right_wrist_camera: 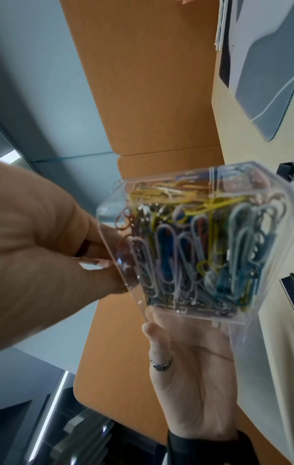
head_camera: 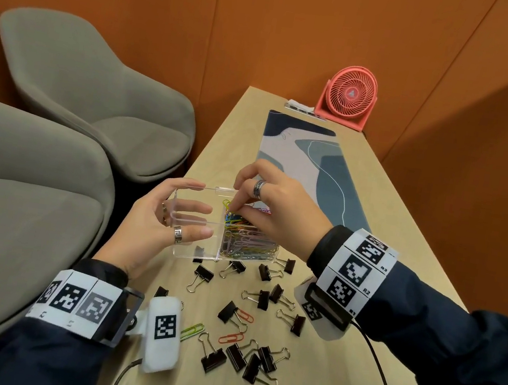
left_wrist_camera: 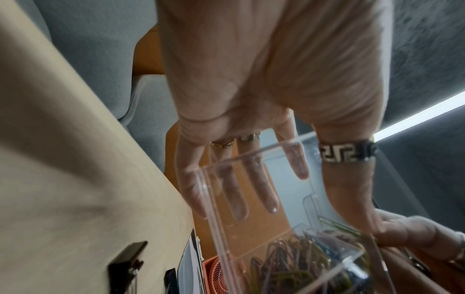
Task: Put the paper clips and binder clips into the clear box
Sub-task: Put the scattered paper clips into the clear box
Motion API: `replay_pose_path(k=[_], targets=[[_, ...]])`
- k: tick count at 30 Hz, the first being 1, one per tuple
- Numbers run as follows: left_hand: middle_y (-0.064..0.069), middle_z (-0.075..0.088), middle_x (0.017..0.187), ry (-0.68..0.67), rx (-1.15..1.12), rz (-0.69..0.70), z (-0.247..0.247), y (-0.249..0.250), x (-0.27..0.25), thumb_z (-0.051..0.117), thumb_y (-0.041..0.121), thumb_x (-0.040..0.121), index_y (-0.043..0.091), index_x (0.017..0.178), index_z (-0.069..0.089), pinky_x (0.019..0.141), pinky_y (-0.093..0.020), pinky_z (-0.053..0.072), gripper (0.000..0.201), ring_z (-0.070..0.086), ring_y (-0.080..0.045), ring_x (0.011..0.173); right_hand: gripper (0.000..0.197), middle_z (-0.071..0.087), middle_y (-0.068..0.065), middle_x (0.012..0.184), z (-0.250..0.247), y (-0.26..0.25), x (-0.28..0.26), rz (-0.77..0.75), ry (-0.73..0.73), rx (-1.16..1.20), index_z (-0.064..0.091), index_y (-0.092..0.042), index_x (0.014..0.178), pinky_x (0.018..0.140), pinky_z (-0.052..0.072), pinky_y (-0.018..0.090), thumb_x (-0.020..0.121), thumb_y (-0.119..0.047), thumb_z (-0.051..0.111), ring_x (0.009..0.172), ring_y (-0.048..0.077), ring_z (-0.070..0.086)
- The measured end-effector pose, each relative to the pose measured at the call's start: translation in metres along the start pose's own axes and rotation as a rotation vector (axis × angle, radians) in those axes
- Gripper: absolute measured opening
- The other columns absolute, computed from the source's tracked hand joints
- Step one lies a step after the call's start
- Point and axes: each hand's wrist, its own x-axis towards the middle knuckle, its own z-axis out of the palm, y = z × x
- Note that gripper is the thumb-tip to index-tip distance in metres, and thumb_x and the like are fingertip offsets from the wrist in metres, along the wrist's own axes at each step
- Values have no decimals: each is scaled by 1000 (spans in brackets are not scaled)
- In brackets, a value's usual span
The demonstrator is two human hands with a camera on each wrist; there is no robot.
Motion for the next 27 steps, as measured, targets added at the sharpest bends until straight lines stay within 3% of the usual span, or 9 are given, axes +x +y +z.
replay_pose_path(k=[3, 9, 13, 18, 22, 27], targets=[[-3, 73, 101, -4, 1, 2, 0, 0, 0, 90, 55, 32, 44, 100, 64, 70, -29, 57, 75, 71, -21, 91, 3, 60, 7, 96, 2, 1, -1, 31, 18, 34, 71, -4, 80, 80, 43, 9, 79, -2, 68, 77, 16, 62], [-3, 73, 102, -5, 5, 0, 0, -1, 0, 90, 55, 32, 44, 101, 63, 71, -29, 56, 75, 71, -21, 92, 5, 66, 9, 91, 0, 2, -2, 26, 29, 50, 71, -4, 82, 79, 48, 20, 81, -4, 65, 79, 20, 65], [-5, 72, 102, -9, -8, 2, 0, -1, 1, 91, 53, 33, 43, 102, 64, 70, -29, 56, 75, 71, -23, 92, 4, 62, 9, 93, 3, 0, -1, 14, 93, 28, 70, -5, 78, 77, 42, 10, 78, -3, 67, 76, 12, 57], [-4, 73, 101, -9, -4, 1, 0, -1, 0, 90, 54, 33, 44, 101, 64, 69, -27, 56, 74, 71, -22, 91, 5, 65, 8, 89, 1, -1, -2, 23, 58, 37, 70, -5, 80, 72, 50, 27, 80, -2, 66, 73, 19, 63], [-4, 73, 102, -8, -3, 1, -1, -1, 0, 90, 54, 32, 43, 101, 64, 69, -27, 56, 74, 71, -22, 91, 7, 68, 6, 84, -4, -1, -2, 18, 43, -21, 69, -6, 81, 70, 54, 32, 80, -3, 63, 74, 20, 63], [-4, 72, 102, -8, 8, 2, 0, -2, 0, 90, 54, 33, 42, 103, 63, 70, -28, 57, 76, 71, -22, 92, 8, 69, 5, 80, -6, -4, -1, 54, -27, -44, 71, -9, 85, 69, 42, 19, 81, -8, 65, 73, 6, 48]])
